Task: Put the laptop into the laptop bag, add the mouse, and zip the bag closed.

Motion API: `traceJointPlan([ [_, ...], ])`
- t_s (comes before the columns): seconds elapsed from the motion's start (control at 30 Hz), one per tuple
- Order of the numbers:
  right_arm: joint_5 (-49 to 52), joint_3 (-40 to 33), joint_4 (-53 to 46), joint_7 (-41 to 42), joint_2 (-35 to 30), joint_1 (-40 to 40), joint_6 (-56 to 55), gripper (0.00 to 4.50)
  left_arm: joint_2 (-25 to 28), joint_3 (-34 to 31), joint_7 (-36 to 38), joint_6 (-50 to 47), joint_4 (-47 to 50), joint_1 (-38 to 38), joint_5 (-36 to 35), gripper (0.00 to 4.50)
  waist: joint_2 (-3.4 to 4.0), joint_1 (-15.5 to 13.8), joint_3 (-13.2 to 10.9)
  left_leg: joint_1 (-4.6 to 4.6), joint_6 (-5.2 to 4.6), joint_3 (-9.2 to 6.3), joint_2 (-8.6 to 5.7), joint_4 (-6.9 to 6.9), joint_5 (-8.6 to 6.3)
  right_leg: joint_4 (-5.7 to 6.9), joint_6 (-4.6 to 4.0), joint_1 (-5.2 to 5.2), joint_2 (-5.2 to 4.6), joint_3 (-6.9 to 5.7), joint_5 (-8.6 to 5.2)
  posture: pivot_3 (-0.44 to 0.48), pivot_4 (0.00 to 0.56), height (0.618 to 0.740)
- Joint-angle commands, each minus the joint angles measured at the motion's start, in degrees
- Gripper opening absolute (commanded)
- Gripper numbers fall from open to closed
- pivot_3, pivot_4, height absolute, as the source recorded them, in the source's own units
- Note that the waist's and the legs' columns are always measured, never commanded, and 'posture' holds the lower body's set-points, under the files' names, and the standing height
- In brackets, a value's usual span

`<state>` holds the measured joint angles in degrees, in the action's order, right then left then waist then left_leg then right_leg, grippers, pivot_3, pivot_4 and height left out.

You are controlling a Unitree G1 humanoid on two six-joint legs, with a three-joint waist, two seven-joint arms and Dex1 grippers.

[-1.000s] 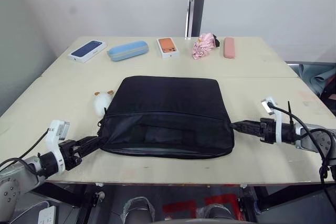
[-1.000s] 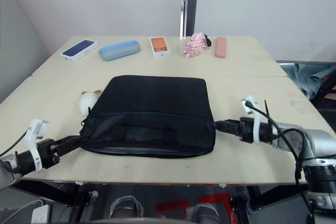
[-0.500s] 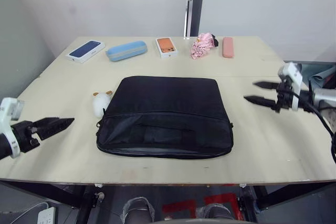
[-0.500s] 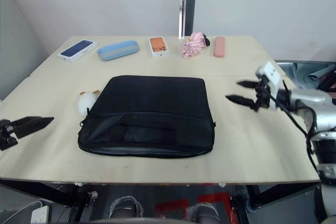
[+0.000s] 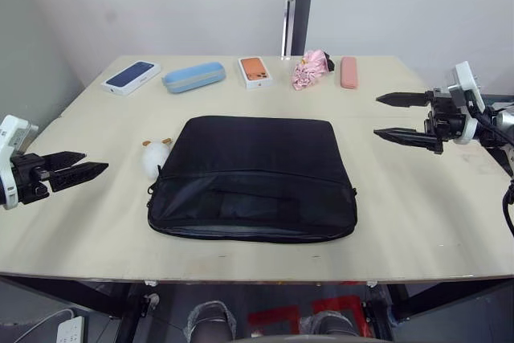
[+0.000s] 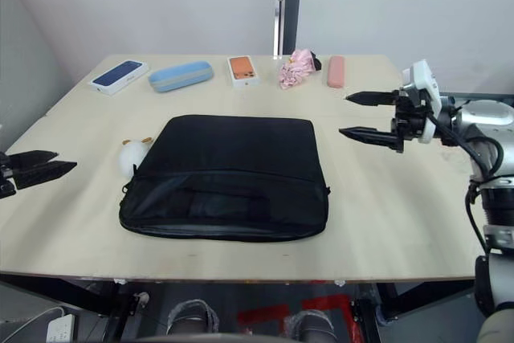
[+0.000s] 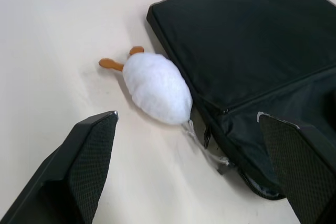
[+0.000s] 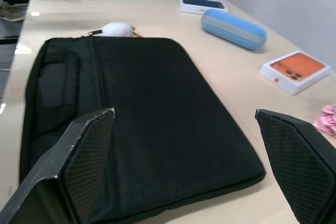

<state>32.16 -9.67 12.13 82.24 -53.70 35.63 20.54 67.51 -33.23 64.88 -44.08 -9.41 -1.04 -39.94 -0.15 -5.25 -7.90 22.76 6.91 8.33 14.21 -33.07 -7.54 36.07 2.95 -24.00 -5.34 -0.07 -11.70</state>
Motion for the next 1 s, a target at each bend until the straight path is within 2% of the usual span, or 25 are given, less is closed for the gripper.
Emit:
traceJointPlan([
  [0.03,-0.4,-0.5,-1.6,0.0,0.4,0.0,-1.7,4.5,1.9,1.0,1.8,3.0,-2.3,-2.7,2.6,4.47,0.0,0.0,0.0,0.01,0.0,-0.01,0.0,-0.01,0.0,0.0,0.0,0.0,0.0,-0.02,0.0,0.0,0.15,0.74],
  [0.17,-1.1,0.1,-3.3,-2.3,2.0,-0.2,-1.5,4.5,0.7,1.2,1.9,3.6,-3.1,-3.6,3.8,4.47,0.0,0.0,0.0,0.02,0.0,-0.01,-0.01,-0.04,0.0,0.02,-0.01,0.0,-0.02,-0.01,0.0,0.0,0.15,0.74],
  [0.3,2.1,3.4,-13.0,-9.5,5.1,0.3,9.8,4.5,-1.5,0.2,0.0,4.9,-3.5,-2.3,5.3,4.47,0.01,0.1,0.0,0.05,0.0,-0.01,0.0,-0.03,0.0,0.03,-0.02,-0.04,0.0,-0.01,0.0,0.0,0.15,0.74],
  [0.4,3.3,6.8,-19.6,-12.4,10.2,1.5,11.7,4.5,-3.0,-0.7,-0.5,4.7,-2.6,-1.1,5.2,4.47,0.01,0.4,0.0,0.02,0.01,-0.02,0.06,0.0,0.0,0.04,-0.02,-0.05,0.05,-0.01,0.0,0.0,0.15,0.74],
  [0.53,5.4,9.9,-22.4,-16.1,18.5,4.4,13.2,4.5,-3.7,-1.4,-1.1,4.2,-1.5,-0.3,4.9,4.47,-0.01,0.2,0.0,0.08,0.03,-0.03,0.04,-0.05,-0.01,0.11,-0.02,-0.12,0.02,-0.02,0.0,0.0,0.15,0.74],
  [0.63,2.2,16.2,-21.4,-15.9,24.8,7.5,10.5,4.5,-4.0,-2.9,-1.8,3.0,0.1,0.8,4.2,4.47,-0.03,0.1,0.0,0.06,0.06,-0.04,0.02,-0.07,-0.02,0.17,-0.02,-0.11,0.01,-0.01,0.0,0.0,0.15,0.74],
  [0.8,-4.1,23.5,-18.1,-14.3,30.3,9.2,3.6,4.5,-4.8,-4.9,-2.6,1.3,2.6,2.6,3.6,4.47,-0.04,-0.1,0.0,0.11,0.11,-0.1,0.03,-0.04,-0.05,0.1,-0.02,-0.11,0.01,-0.07,-0.01,0.0,0.15,0.74],
  [1.0,-9.7,28.0,-10.5,-14.2,35.9,10.6,-1.5,4.5,-6.3,-7.0,-4.2,-0.4,6.1,4.7,3.0,4.47,-0.07,0.2,0.0,0.13,0.13,-0.15,0.02,-0.04,-0.05,0.15,-0.02,-0.12,0.01,-0.1,0.0,0.0,0.15,0.74],
])
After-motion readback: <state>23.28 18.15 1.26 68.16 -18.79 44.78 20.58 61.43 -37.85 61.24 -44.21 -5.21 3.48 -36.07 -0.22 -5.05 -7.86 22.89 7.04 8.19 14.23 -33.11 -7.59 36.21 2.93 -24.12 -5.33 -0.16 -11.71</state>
